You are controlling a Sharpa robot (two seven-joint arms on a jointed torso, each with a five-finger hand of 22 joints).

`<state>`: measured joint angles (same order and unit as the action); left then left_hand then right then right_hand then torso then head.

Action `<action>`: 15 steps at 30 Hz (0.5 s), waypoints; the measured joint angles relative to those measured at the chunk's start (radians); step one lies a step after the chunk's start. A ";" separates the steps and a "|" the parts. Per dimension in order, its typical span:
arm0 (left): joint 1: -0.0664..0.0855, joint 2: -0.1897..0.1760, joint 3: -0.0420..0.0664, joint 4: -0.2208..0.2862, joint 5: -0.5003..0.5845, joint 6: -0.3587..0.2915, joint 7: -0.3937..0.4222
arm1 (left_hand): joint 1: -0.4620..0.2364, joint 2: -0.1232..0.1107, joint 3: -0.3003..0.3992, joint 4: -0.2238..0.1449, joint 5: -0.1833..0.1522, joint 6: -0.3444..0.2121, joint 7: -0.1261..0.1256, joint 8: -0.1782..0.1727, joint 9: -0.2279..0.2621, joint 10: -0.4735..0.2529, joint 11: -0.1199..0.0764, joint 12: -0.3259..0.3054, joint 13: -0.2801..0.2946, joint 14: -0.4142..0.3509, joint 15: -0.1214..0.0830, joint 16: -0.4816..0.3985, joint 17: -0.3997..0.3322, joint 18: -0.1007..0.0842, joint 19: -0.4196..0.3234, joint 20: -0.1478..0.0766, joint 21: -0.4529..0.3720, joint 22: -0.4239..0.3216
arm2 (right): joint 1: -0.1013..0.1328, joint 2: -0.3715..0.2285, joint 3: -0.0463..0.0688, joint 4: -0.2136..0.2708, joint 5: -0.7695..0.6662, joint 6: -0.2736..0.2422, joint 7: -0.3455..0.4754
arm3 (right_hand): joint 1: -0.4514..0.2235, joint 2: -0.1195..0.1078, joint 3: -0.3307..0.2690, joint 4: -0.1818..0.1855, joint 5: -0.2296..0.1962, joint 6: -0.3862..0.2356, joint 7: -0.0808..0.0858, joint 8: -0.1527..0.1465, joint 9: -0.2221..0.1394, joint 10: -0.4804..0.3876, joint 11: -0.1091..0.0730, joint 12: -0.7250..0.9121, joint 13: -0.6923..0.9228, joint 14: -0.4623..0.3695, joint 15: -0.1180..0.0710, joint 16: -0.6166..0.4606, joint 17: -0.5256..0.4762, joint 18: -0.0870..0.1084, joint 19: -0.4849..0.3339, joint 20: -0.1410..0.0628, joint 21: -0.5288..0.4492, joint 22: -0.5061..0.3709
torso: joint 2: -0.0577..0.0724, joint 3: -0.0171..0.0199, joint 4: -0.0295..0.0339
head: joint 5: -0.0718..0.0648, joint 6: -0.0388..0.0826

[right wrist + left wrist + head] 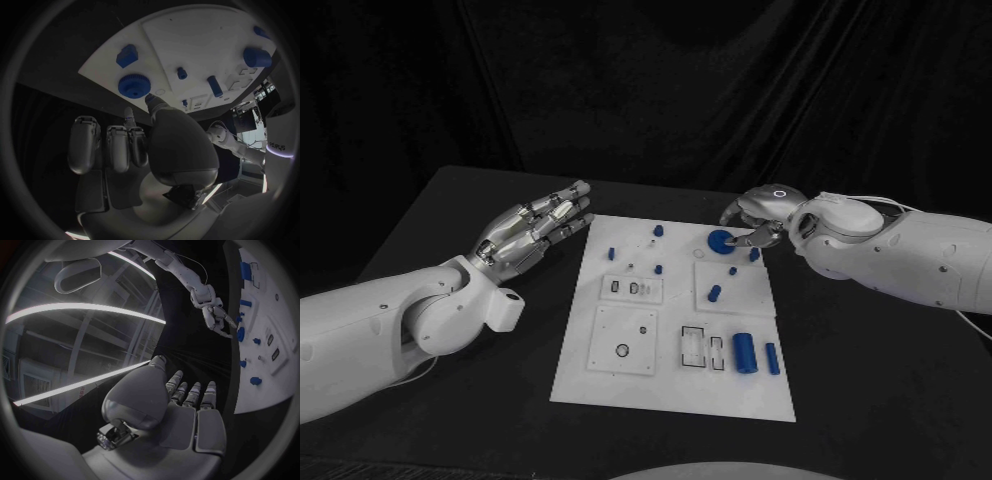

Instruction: Assemble the parts on the task board

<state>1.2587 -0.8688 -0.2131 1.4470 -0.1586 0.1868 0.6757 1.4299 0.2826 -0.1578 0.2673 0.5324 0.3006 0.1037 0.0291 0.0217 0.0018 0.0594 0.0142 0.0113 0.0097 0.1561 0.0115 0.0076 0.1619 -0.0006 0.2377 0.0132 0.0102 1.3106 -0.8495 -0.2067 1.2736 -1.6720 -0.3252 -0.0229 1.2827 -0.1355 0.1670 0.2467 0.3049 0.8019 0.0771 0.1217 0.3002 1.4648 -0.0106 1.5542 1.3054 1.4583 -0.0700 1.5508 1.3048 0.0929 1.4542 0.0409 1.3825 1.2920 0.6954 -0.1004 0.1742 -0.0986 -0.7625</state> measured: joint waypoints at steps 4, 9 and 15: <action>0.000 -0.001 0.000 0.001 0.000 0.000 0.000 | 0.000 0.000 0.000 0.000 0.000 0.000 0.000 0.000 0.000 0.000 0.000 0.000 0.000 0.000 0.000 0.000 0.000 0.000 0.000 0.000 0.000 0.000 | -0.004 0.008 0.000 -0.015 0.003 0.011 -0.005 | 0.000 0.000 0.000 0.000 0.005 0.000 0.000 0.000 0.000 0.000 0.000 0.000 0.000 0.000 0.000 0.000 0.000 0.000 0.000 0.000 0.000 0.000 | -0.001 -0.0014 0.0001 | 0.001 -0.002; -0.001 -0.001 0.000 0.001 0.000 0.001 0.000 | 0.000 0.000 0.000 0.000 0.000 0.000 0.000 0.000 0.000 0.000 0.000 0.000 0.000 0.005 0.005 0.000 0.000 0.000 0.000 0.000 0.000 -0.001 | -0.007 0.016 0.000 -0.033 0.005 0.021 -0.008 | 0.000 0.000 0.000 0.000 0.032 0.000 0.000 0.000 0.000 0.000 0.000 0.000 0.000 0.000 0.000 0.000 0.000 0.000 0.000 0.000 0.000 0.000 | -0.002 -0.0018 -0.0003 | 0.003 -0.002; -0.001 -0.001 0.000 0.000 0.000 0.001 0.000 | 0.000 0.000 0.000 0.000 0.000 0.000 0.000 0.000 0.000 0.000 0.000 0.000 0.000 0.005 0.005 0.000 0.000 0.000 0.000 0.000 0.000 -0.001 | -0.010 0.025 0.000 -0.047 0.006 0.029 -0.009 | 0.000 0.000 0.014 -0.014 0.028 -0.007 0.007 -0.006 0.000 0.000 0.000 0.000 0.000 0.003 0.003 0.000 0.000 0.000 0.000 0.000 0.000 0.000 | -0.002 -0.0012 0.0012 | 0.000 -0.005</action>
<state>1.2577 -0.8695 -0.2131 1.4472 -0.1586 0.1880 0.6761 1.4299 0.2826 -0.1578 0.2673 0.5324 0.3008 0.1037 0.0291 0.0220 0.0019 0.0595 0.0142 0.0113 0.0147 0.1611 0.0116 0.0076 0.1619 -0.0006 0.2377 0.0131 0.0094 1.3001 -0.8250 -0.2067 1.2262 -1.6663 -0.2963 -0.0317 1.2828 -0.1354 0.1807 0.2330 0.3325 0.7946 0.0844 0.1159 0.2999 1.4648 -0.0105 1.5542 1.3055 1.4608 -0.0671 1.5508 1.3048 0.0929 1.4538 0.0410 1.3824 1.2920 0.6937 -0.1016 0.1754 -0.0990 -0.7678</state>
